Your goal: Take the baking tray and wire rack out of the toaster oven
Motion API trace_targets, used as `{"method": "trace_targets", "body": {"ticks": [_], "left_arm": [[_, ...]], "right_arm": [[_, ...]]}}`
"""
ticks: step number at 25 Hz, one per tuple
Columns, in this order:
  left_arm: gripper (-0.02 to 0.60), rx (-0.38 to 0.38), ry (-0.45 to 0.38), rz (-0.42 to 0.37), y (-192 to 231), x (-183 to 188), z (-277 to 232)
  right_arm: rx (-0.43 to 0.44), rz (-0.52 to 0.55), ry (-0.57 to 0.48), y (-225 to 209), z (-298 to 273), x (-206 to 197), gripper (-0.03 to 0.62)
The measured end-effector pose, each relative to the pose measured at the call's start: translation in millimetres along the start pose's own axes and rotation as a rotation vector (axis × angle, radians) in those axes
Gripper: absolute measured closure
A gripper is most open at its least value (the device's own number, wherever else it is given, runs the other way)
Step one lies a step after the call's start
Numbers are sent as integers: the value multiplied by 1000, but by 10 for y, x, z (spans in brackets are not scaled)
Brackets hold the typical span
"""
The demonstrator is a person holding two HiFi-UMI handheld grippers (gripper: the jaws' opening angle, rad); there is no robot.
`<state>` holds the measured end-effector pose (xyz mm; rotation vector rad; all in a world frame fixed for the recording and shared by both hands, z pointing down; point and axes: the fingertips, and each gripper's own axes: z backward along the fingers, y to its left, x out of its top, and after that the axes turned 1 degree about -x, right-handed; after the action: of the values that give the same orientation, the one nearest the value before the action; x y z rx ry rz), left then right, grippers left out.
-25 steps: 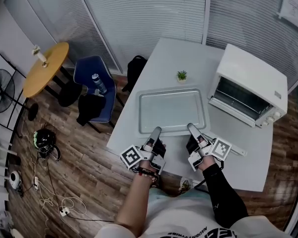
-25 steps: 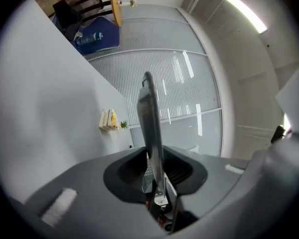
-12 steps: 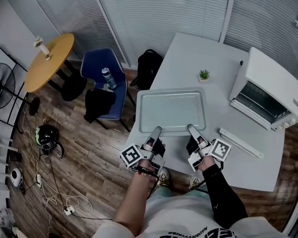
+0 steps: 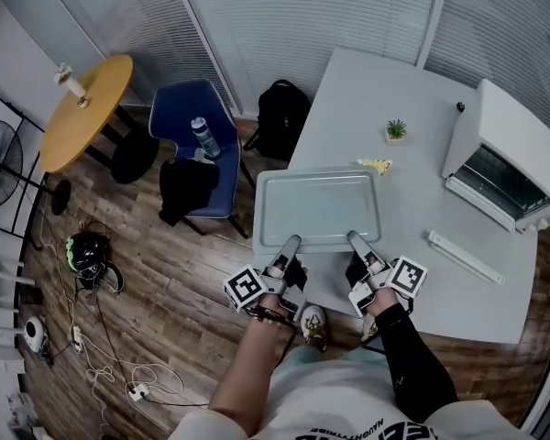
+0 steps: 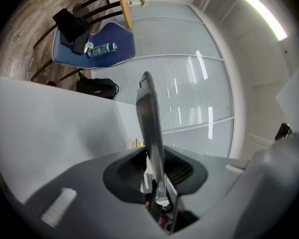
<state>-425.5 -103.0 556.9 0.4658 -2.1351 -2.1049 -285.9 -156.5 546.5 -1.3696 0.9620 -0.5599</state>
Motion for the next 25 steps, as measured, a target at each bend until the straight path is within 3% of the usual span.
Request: {"method": "trace_targets", "body": {"ticks": [9,14,20,25], "left_arm": [[425,36,38,30,231,33,155],[424,57,62,49,405,-36,167],[424,90,49,131,548,-125,169],[425,115,50,136,611,-161,168]], "right_arm": [[-82,-13,6,-198,-6,-242,490],[-118,-55,4,-353,41,-316,490],[-127,-124,-10,-418,49,-340,489],[-175,-188,-20,-539,85,-367,490]]}}
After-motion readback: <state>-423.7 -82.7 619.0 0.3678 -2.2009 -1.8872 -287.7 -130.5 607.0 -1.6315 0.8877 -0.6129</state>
